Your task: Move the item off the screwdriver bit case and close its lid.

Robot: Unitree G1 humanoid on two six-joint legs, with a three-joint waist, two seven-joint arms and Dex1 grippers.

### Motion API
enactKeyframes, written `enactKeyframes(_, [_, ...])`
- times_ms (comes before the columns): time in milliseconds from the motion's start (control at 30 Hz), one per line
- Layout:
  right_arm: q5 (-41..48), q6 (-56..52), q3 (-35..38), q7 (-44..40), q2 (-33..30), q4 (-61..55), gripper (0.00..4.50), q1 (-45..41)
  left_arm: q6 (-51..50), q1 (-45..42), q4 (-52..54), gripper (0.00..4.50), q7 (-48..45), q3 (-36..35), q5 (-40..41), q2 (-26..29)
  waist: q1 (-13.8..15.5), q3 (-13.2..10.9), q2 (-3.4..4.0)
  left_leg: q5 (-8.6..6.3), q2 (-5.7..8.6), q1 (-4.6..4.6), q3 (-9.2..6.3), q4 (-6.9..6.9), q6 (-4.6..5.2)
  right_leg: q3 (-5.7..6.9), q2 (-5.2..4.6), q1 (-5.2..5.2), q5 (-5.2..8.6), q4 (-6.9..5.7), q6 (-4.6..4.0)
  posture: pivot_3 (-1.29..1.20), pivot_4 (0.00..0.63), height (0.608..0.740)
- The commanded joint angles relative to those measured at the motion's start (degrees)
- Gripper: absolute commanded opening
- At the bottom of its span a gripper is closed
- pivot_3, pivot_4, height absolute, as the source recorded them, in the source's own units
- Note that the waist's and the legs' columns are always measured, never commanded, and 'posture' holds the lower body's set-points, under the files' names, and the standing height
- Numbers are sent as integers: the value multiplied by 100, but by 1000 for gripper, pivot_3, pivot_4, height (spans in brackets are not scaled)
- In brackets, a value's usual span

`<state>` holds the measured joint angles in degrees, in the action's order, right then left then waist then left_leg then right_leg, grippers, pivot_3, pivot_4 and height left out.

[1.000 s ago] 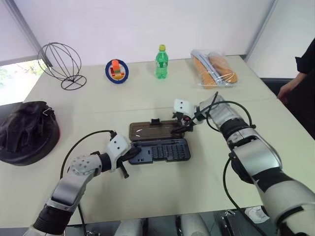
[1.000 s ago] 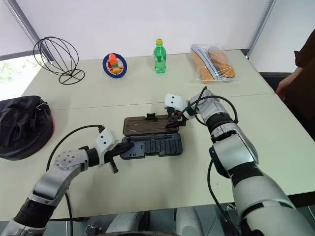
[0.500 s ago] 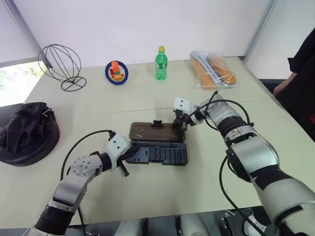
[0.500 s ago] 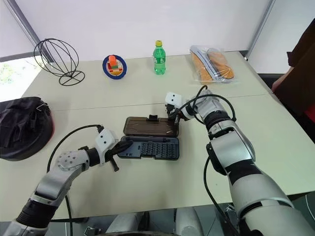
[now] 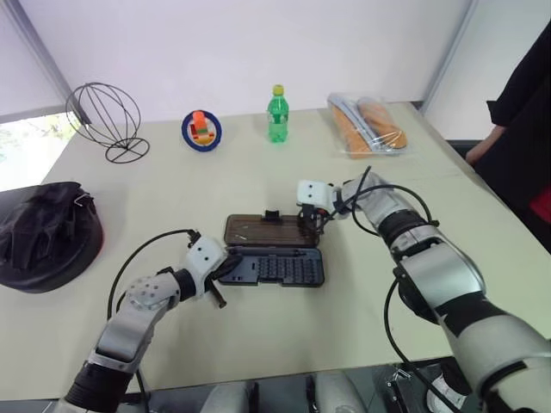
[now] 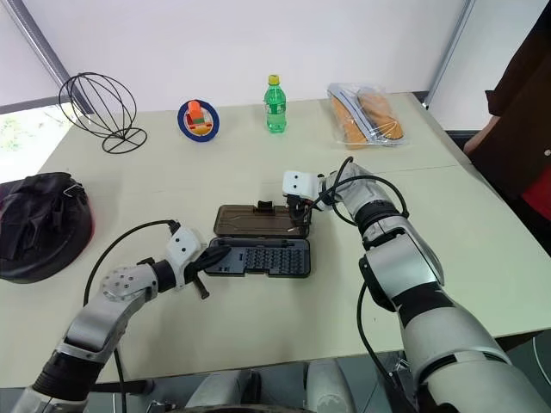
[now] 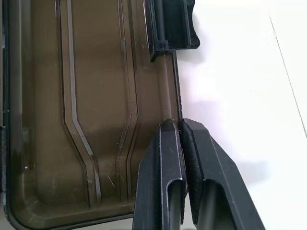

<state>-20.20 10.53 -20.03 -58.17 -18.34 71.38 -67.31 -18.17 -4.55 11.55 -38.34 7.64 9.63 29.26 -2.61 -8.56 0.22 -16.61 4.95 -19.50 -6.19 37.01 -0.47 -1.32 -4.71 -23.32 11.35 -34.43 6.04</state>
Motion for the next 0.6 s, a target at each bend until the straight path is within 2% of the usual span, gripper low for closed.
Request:
enactKeyframes(33, [183,178,226,102,-261,-629,22,-52,-69,74,-90,0,-61,-30,53,-7,4,-15,9,0,1,-4,0,0,0,-1,-1,-4,-1,0,2,0,150,740])
enactKeyframes(367, [388,32,295,72,-817,-3194,22,1126,-140,11,-46,0,-116,-107,261,-114,28,-29,10,1,4,-55,-2,1,-2,2,-7,-47,-6,5,12,0,150,740])
enactKeyframes(467, [380,76,277,188,-932,-3715,22,1412,-501,51,292,0,-197,-375,898,-279,41,-29,10,5,5,-100,-2,5,-8,1,-8,-96,-8,-1,13,0,150,740])
enactKeyframes(600, [442,220,234,199,-990,-4020,22,1612,-1444,-24,765,0,-244,-879,2131,-496,29,-45,-5,5,5,-113,-1,1,-8,2,-10,-110,-8,-1,12,0,150,740])
